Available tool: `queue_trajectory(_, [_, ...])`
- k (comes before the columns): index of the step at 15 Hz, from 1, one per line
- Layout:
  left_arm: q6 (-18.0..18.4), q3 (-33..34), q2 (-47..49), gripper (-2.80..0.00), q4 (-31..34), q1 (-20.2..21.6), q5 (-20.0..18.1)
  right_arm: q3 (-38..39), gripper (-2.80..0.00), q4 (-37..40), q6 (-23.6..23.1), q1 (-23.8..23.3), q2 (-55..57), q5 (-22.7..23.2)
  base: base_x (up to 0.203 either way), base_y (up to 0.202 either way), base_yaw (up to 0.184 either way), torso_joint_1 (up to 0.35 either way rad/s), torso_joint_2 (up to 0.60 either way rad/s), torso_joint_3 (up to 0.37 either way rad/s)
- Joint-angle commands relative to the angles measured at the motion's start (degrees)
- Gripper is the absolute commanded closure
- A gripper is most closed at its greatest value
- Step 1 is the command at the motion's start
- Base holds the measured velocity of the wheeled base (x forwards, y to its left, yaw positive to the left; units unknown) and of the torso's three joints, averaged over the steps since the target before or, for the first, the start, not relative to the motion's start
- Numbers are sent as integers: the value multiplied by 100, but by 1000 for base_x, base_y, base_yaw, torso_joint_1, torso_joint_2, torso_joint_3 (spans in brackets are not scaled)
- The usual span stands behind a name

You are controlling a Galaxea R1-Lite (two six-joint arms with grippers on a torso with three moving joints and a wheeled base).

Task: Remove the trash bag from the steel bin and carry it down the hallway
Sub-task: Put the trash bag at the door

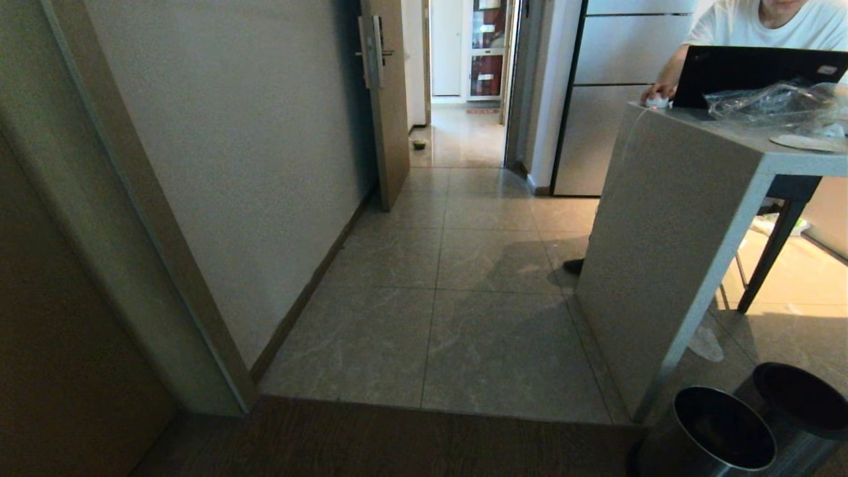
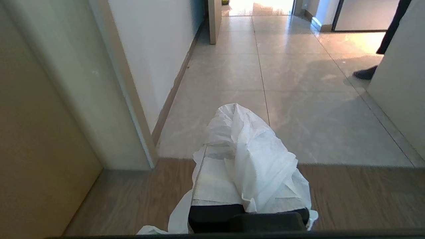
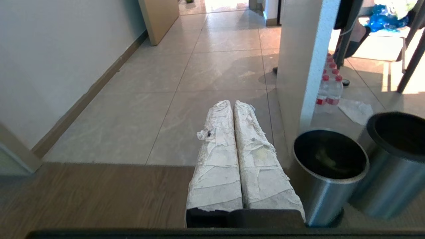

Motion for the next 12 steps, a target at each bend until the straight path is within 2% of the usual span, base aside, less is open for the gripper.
queue_trajectory(1, [0,-1,7,0,0,0,4,0,0,-2,2,4,-1,0,193,0,1,6,6,1])
queue_trajectory(12, [-18,-1,7,0,-7,0,4,0,0,-2,2,-4,-1,0,190,0,1,2,1,4])
